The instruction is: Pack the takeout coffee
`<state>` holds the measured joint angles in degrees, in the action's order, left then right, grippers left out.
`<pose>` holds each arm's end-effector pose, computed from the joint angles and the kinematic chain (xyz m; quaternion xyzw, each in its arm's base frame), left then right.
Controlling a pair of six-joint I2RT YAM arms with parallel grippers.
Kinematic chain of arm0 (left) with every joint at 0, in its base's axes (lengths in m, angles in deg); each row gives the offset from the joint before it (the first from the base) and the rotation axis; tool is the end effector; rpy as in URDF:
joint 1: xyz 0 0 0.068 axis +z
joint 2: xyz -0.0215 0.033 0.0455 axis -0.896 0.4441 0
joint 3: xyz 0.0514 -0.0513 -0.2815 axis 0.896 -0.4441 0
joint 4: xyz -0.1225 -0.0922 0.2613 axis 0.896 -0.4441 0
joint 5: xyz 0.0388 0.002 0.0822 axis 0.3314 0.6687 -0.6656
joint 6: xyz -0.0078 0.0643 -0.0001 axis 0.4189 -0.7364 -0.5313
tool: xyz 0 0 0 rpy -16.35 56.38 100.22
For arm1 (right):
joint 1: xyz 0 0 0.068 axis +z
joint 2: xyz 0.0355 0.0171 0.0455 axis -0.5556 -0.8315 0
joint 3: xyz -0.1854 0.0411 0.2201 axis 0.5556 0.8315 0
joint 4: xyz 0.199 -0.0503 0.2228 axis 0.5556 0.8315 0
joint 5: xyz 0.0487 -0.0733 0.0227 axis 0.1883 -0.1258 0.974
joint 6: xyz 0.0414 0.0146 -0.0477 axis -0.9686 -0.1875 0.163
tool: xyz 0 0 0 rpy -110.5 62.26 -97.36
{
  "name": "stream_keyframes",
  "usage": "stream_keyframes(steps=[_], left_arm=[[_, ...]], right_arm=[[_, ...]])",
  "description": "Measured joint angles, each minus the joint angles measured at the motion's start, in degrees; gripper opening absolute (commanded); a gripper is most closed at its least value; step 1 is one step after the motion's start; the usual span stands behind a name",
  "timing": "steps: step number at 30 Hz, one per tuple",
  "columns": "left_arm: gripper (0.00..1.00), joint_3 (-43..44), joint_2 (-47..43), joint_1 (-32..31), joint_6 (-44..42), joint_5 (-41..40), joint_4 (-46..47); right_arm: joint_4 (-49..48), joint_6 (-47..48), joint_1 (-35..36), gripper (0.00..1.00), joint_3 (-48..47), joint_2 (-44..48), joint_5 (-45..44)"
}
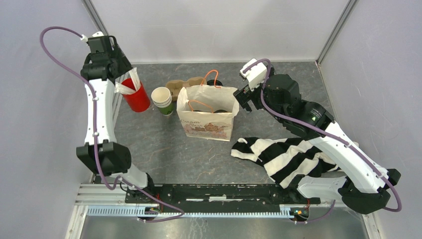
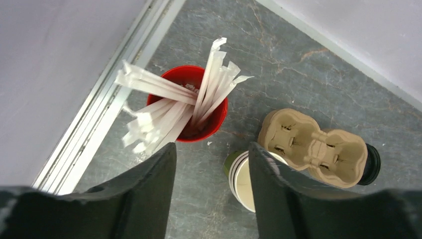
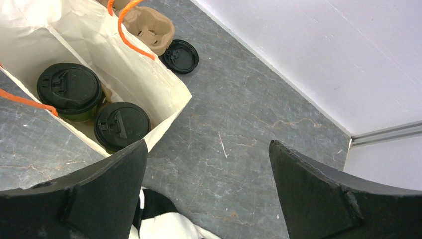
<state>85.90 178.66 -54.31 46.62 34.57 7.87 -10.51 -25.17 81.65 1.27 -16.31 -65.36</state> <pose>0.3968 0.0741 0.4459 -0.2559 0.8533 0.0402 0.4525 0.1996 0.1933 0.4867 -0.2984 0.7559 0.0375 0.5815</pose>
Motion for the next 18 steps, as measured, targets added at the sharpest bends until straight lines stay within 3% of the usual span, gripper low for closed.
stream_keyframes(steps=[3,10,18], left_arm=[[0.35,2.9,4.6,0.6,0.0,1.6,-0.5],[0.37,6.8,10.9,1.8,0.0,8.4,-0.7],[0.37,9.1,13.8,1.8,0.0,10.8,0.0]], right_arm=[[0.0,0.3,0.0,0.98,0.0,0.1,-0.3],[-0.3,0.6,0.0,0.98,0.0,0.1,-0.7],[-0.4,0.6,0.3,0.98,0.1,0.1,-0.7]])
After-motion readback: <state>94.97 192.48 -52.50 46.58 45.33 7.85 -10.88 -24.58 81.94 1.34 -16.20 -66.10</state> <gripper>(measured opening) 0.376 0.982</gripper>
